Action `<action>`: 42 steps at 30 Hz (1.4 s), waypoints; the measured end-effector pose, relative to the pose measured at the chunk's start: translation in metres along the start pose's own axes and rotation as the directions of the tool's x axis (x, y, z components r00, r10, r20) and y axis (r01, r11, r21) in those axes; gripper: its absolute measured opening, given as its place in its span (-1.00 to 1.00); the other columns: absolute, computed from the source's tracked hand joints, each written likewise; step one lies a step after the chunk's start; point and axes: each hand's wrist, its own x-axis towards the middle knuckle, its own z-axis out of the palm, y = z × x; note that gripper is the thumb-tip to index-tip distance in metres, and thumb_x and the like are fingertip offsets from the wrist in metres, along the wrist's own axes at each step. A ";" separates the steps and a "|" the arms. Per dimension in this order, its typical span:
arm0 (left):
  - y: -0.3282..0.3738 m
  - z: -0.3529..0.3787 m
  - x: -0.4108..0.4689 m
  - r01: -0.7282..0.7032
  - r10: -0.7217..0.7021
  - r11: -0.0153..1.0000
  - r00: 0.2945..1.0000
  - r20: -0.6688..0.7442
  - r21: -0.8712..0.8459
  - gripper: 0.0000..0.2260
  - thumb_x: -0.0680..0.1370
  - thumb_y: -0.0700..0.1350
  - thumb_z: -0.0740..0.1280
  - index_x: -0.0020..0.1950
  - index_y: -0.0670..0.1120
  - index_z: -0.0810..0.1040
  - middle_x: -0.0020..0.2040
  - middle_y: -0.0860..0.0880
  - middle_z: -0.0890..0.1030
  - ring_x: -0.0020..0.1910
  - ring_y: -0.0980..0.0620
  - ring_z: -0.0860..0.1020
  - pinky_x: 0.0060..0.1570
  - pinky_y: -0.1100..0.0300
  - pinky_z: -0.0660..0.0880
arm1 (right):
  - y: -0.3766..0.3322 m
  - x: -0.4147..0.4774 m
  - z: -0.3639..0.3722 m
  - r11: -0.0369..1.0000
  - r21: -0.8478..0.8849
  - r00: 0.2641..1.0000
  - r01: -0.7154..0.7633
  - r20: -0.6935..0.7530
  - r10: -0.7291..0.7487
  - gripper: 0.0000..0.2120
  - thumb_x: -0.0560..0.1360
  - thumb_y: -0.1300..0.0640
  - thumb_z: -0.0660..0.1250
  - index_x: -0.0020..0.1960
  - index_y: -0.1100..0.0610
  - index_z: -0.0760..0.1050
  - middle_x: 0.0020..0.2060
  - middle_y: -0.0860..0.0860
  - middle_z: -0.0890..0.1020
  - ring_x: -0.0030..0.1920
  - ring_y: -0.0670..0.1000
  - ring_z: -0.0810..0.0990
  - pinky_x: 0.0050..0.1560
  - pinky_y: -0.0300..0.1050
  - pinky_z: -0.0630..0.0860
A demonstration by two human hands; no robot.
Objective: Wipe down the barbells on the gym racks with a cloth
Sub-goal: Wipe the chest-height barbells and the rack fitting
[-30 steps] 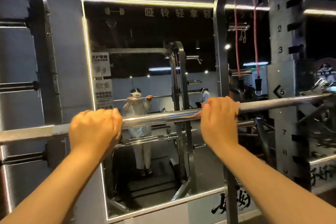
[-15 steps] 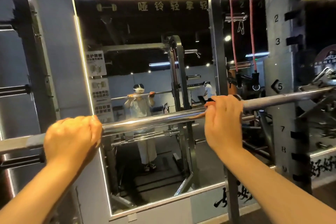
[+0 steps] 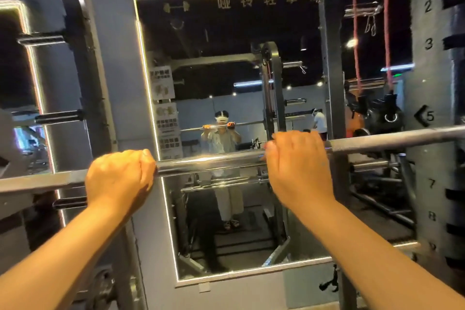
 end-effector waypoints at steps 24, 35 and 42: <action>0.000 -0.041 0.005 -0.105 0.117 0.993 0.940 0.320 -0.053 -0.70 0.73 0.01 0.01 0.07 -0.07 0.49 -0.15 -0.03 0.50 -0.17 -0.07 0.58 -0.09 0.05 0.58 | -0.077 0.014 0.013 0.904 0.209 0.877 0.374 0.238 -0.418 -0.60 0.68 -0.13 -0.01 0.37 -0.11 0.49 0.21 -0.15 0.59 0.18 -0.03 0.54 0.19 0.06 0.49; -0.038 -0.013 -0.006 -0.157 0.159 0.987 0.979 0.124 -0.026 -0.72 0.64 -0.06 0.13 -0.22 -0.07 0.48 -0.40 -0.04 0.50 -0.50 -0.09 0.46 -0.46 0.16 0.43 | -0.155 -0.020 0.046 0.981 -0.015 0.977 0.195 0.088 -0.193 -0.59 0.67 -0.06 -0.01 0.28 0.06 0.52 0.12 0.03 0.57 0.14 0.12 0.50 0.29 0.14 0.39; -0.041 0.000 -0.011 -0.109 0.108 0.990 0.994 -0.017 -0.085 -0.66 0.67 0.03 0.09 -0.27 0.00 0.39 -0.40 0.03 0.29 -0.49 0.01 0.28 -0.42 0.21 0.23 | -0.152 0.007 0.036 0.923 -0.082 0.902 0.375 0.264 -0.343 -0.54 0.65 -0.16 -0.09 0.27 -0.01 0.49 0.10 -0.01 0.59 0.06 0.11 0.54 0.05 0.03 0.45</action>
